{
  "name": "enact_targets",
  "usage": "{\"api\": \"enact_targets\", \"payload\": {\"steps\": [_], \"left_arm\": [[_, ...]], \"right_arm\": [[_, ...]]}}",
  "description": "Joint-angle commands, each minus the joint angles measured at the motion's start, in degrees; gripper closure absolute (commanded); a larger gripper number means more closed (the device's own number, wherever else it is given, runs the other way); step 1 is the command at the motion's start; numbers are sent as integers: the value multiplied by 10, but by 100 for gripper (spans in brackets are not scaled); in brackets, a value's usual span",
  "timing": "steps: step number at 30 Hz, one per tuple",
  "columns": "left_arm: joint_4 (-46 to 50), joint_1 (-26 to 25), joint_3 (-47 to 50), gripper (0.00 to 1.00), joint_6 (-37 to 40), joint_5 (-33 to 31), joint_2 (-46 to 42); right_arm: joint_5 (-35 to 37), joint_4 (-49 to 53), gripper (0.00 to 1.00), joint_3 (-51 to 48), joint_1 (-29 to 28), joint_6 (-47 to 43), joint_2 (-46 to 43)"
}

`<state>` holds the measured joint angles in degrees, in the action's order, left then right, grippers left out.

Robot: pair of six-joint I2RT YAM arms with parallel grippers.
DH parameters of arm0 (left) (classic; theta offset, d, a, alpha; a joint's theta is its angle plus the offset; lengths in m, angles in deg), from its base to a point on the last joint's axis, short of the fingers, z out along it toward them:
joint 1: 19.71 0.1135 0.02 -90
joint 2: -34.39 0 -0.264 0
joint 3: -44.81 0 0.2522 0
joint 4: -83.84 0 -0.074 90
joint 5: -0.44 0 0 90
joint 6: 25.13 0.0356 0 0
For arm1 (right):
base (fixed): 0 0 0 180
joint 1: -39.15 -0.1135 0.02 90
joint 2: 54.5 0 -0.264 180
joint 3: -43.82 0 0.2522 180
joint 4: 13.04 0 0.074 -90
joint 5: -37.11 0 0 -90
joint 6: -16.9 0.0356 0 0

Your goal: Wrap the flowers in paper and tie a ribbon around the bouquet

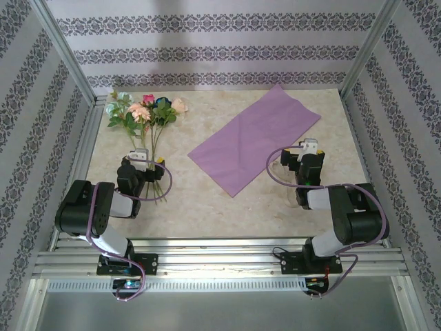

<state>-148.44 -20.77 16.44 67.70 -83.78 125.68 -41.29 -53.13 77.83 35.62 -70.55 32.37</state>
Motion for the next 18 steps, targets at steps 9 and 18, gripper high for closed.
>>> {"api": "enact_targets", "payload": {"steps": [9,18], "left_arm": [[5,0,-15,1,5,-10,-2],[3,0,-16,1,-20,-80,1]], "right_arm": [[-3,-18,2,3,0,-8,5],[-16,-14,2,6,5,-4,5]]}}
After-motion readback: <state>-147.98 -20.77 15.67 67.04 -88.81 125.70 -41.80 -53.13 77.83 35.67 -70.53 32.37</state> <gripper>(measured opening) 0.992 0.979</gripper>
